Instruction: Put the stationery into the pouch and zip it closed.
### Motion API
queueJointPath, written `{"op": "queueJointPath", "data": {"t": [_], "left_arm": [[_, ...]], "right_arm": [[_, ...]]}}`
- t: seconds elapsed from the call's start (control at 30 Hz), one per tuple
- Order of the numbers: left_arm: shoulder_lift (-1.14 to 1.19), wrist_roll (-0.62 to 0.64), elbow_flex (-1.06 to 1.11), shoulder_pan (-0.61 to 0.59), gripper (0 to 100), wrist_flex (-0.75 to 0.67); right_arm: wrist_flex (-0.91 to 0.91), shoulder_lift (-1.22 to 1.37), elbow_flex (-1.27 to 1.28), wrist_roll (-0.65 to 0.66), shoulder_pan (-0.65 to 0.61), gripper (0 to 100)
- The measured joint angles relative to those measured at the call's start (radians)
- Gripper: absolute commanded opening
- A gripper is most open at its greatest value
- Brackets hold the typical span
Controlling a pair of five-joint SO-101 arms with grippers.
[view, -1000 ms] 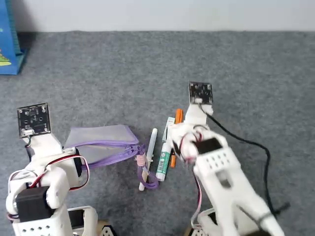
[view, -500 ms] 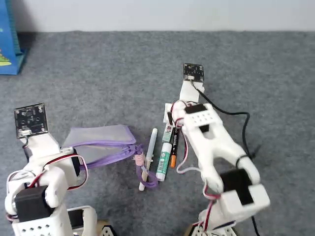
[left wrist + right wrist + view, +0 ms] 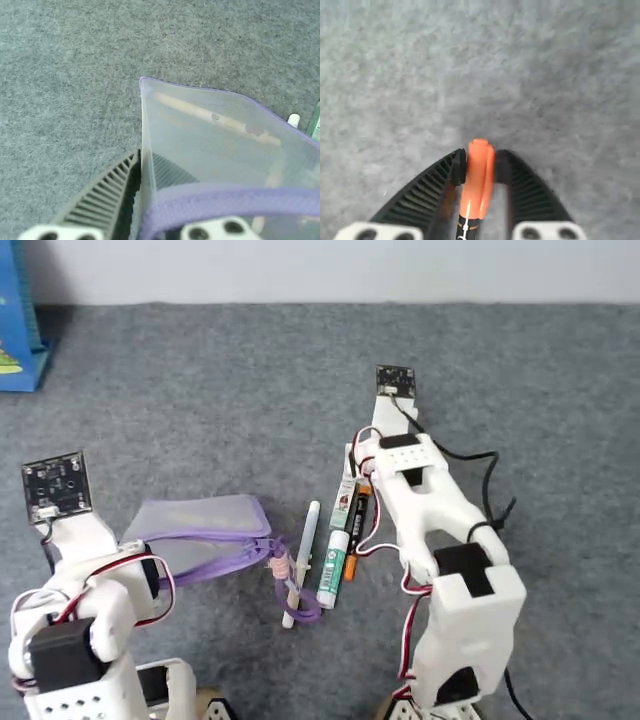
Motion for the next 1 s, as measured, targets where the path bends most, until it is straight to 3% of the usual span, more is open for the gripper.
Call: {"op": "queueJointPath", "data": {"t": [0.37, 0.7, 1.0], "left_arm": [[0.000, 0.000, 0.000, 0.000, 1, 0.000], [0.000, 0.000, 0.008, -0.002, 1, 0.000], [0.000, 0.000, 0.008, -0.002, 1, 0.000]], "right_arm": [[0.252, -0.114, -0.002, 0.006, -0.003, 0.7], [0.540, -0.525, 0.000, 0.066, -0.006, 0.7], [0.657, -0.957, 0.000, 0.101, -0.063, 0.7]]}}
